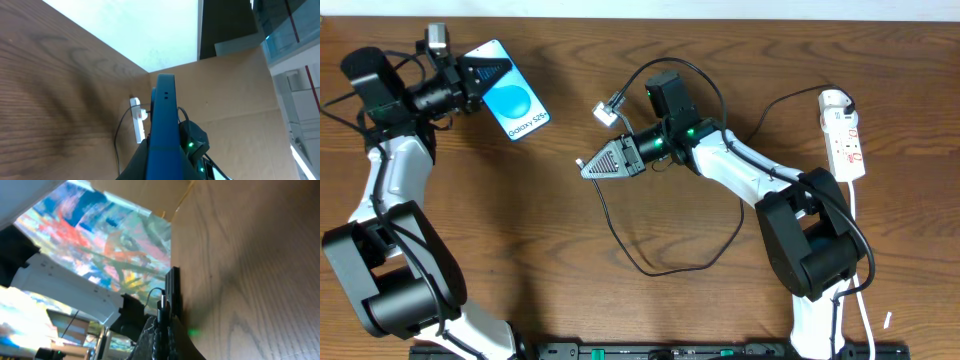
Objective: Plug charger to phone and switch on socket
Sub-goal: 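Move the plug toward the phone's bottom port with the right gripper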
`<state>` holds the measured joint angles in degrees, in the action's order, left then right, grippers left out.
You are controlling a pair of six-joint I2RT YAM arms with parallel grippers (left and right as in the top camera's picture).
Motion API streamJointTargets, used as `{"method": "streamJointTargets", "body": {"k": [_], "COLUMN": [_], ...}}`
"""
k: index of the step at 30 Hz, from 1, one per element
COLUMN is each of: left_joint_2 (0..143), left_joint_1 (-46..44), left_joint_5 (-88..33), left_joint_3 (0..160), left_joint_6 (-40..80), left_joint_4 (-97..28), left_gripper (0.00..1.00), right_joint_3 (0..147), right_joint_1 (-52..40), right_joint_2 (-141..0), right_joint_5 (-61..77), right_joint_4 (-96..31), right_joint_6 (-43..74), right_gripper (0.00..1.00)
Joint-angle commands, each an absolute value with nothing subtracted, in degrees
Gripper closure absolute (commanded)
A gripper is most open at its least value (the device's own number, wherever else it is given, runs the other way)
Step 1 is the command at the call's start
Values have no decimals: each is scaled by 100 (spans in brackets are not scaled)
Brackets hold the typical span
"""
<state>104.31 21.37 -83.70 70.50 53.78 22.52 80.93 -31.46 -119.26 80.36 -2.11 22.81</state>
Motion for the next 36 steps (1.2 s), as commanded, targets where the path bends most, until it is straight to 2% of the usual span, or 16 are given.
{"method": "streamJointTargets", "body": {"k": [1, 10, 22, 36], "left_joint_2": [10265, 10265, 10265, 10263], "left_joint_1": [2018, 1708, 1492, 1492], "left_joint_5": [-8501, -8416, -7983, -7992], "left_joint_3": [7074, 7074, 7074, 7074], "left_joint_6": [5428, 5428, 5769, 6178], "left_joint_4": [2283, 2283, 2324, 2915], "left_gripper": [93, 93, 93, 93], "right_joint_3": [8099, 8099, 8099, 8099], "right_joint_1": [-3159, -3159, -3159, -3159], "right_joint_2": [-12001, -12001, -12001, -12001], "right_joint_5": [8444, 8440, 8206, 7791], "right_joint_4": [-110, 587, 2403, 2724], "right_joint_6": [2161, 2613, 4268, 5039], "right_gripper": [99, 99, 99, 99]}}
